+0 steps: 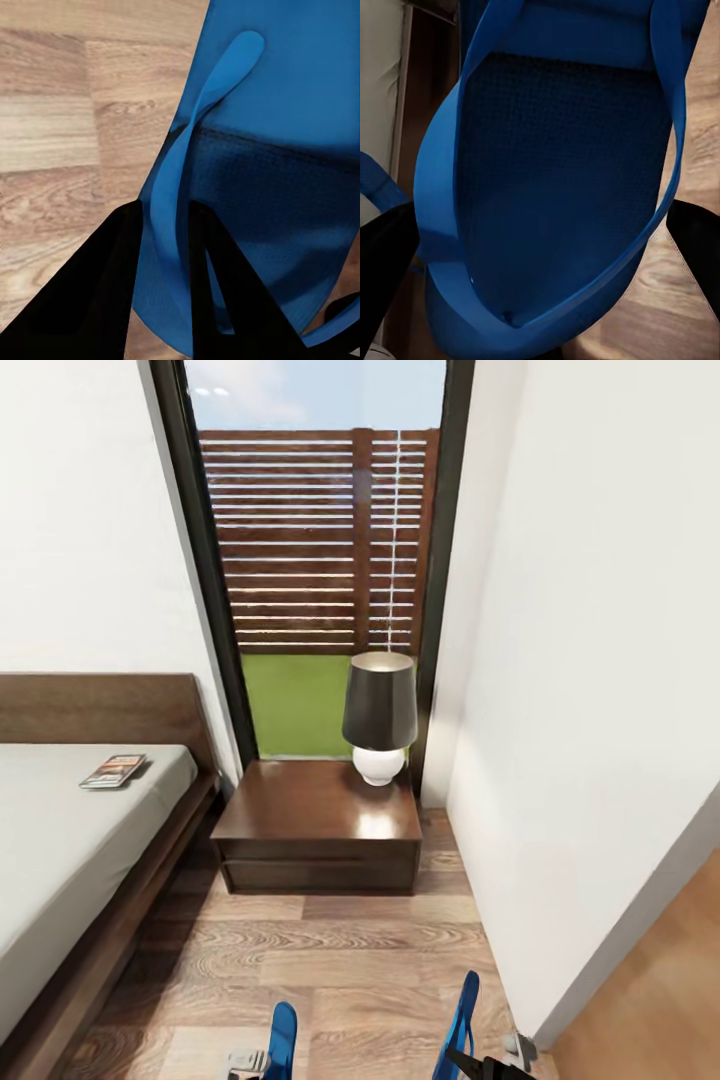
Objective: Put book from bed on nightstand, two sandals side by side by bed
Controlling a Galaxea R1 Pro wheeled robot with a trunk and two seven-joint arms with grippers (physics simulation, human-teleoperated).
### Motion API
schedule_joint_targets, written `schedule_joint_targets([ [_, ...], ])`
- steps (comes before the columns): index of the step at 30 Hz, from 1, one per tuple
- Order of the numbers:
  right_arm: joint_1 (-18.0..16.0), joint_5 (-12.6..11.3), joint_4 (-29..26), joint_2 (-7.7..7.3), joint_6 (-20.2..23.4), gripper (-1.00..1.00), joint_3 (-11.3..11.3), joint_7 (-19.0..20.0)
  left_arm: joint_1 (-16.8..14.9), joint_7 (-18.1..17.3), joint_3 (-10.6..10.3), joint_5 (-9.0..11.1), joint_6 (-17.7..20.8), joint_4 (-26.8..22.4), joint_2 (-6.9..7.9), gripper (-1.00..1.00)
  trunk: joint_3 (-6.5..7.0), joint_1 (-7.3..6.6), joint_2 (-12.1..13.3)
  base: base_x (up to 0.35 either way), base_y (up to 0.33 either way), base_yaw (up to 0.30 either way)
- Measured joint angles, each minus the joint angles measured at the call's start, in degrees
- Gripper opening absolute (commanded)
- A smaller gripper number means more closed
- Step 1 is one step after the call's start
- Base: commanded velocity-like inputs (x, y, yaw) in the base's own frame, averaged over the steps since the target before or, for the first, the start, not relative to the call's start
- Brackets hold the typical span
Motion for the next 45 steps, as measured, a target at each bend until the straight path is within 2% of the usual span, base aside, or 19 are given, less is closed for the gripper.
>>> schedule_joint_targets([
  [12,-0.01,0.0,0.01,0.01,0.0,-1.0,-0.01,-0.02,0.01,0.0,-0.03,0.0,-0.01,-0.01,-0.01,-1.0,0.0,0.0,0.0,0.263,-0.003,0.142],
  [15,-0.01,0.0,0.01,0.01,0.0,-1.0,-0.02,-0.01,0.01,-0.03,-0.07,-0.07,-0.02,-0.01,-0.49,-1.0,0.0,0.01,0.0,0.175,-0.045,0.264],
  [45,-0.02,-0.01,0.01,0.01,0.0,-1.0,-0.08,0.02,0.01,0.04,0.04,-0.08,-0.01,-0.01,-0.87,-1.0,0.0,0.03,0.0,0.013,-0.041,0.271],
])
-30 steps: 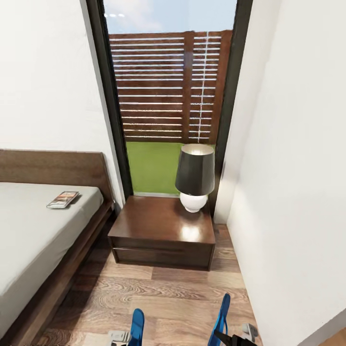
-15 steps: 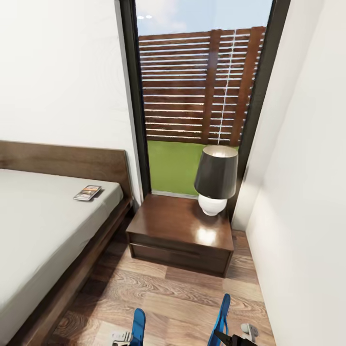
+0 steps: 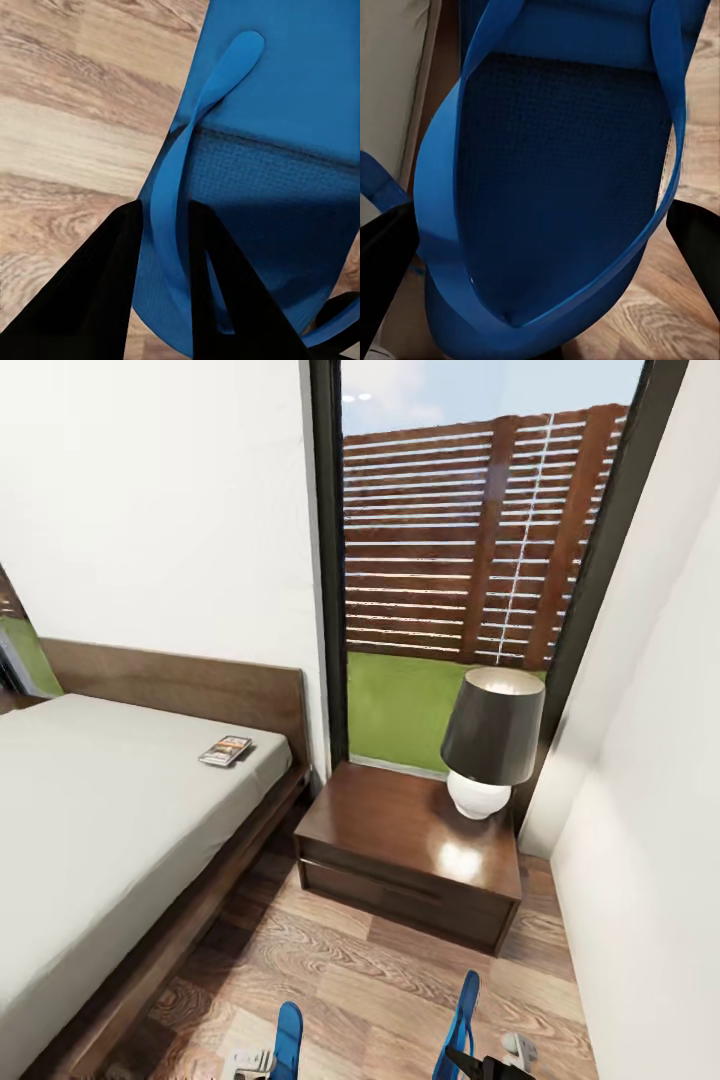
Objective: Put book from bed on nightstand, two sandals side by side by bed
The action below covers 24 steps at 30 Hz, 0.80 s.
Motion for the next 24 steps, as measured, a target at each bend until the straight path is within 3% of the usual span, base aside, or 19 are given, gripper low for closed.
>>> schedule_joint_targets([
  [24,0.0,0.0,0.0,0.0,0.0,-1.0,0.02,-0.02,0.0,-0.08,0.02,0.0,-0.09,0.01,0.0,-1.0,0.0,0.0,0.0,0.0,-0.003,0.268],
])
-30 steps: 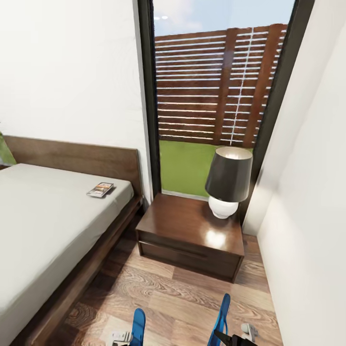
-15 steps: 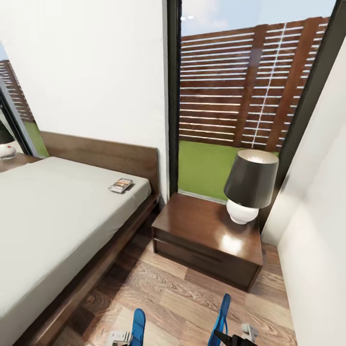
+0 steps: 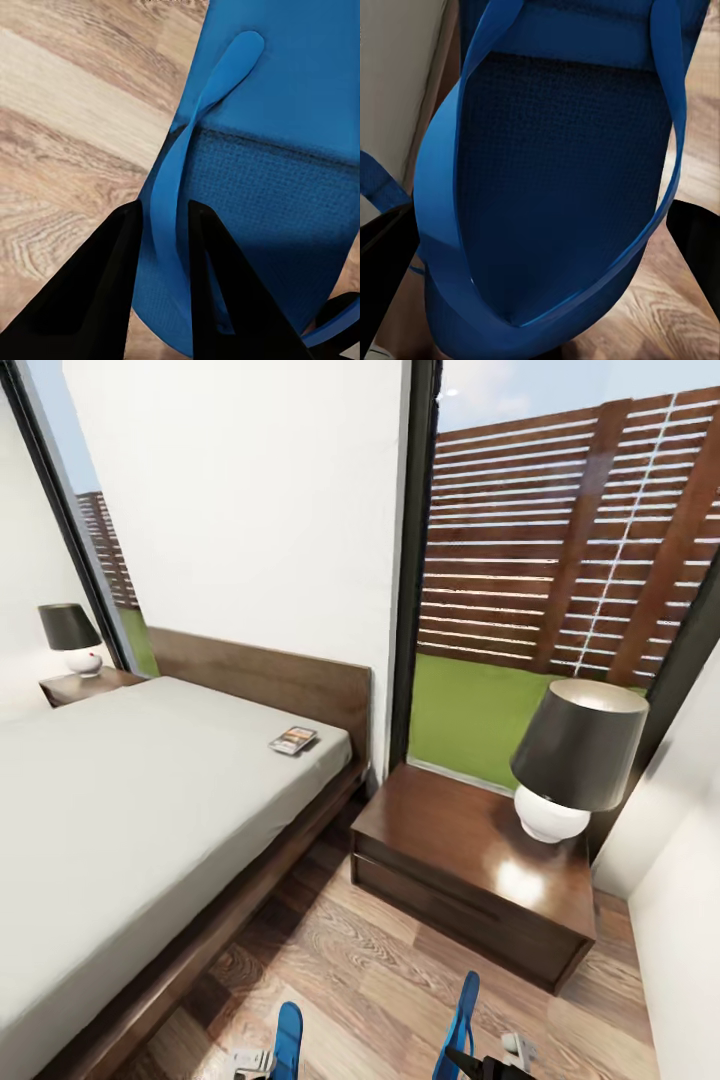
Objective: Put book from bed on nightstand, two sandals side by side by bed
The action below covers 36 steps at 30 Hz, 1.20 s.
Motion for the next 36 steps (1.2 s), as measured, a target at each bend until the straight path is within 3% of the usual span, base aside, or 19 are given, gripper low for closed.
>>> schedule_joint_targets([
  [36,0.0,-0.01,0.0,0.0,0.0,-1.0,-0.01,-0.02,0.0,0.03,0.0,0.0,0.0,0.01,0.0,-1.0,0.0,0.0,0.0,0.0,0.0,0.268],
])
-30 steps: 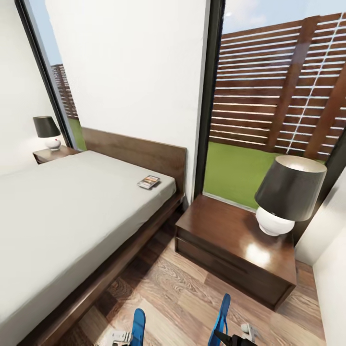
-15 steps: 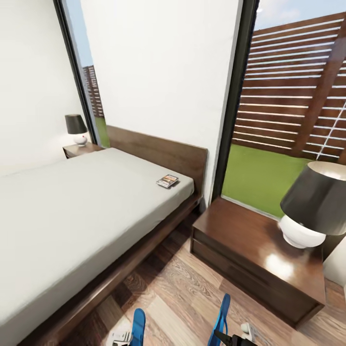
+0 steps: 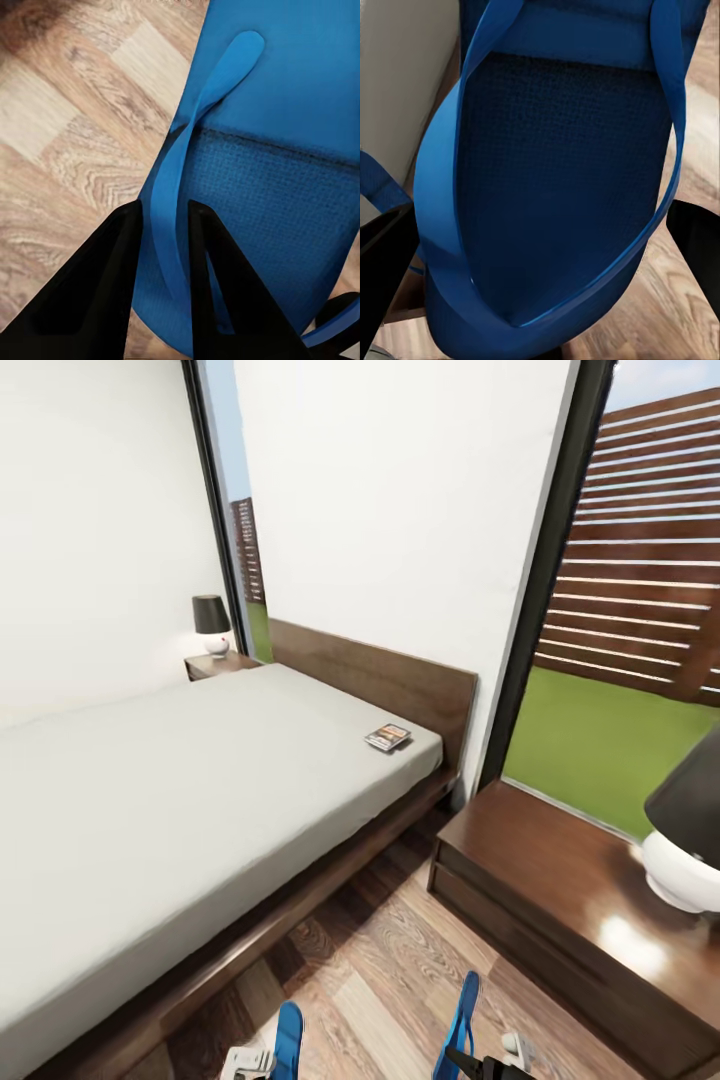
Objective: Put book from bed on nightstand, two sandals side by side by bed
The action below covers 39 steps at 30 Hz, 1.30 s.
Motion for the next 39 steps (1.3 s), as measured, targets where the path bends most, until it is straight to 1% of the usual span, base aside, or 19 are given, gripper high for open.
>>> schedule_joint_targets([
  [39,0.0,0.01,0.0,0.0,0.0,-1.0,0.01,-0.02,0.0,-0.01,0.0,0.0,0.0,-0.02,0.0,-1.0,0.0,0.0,0.0,0.0,0.0,0.269],
])
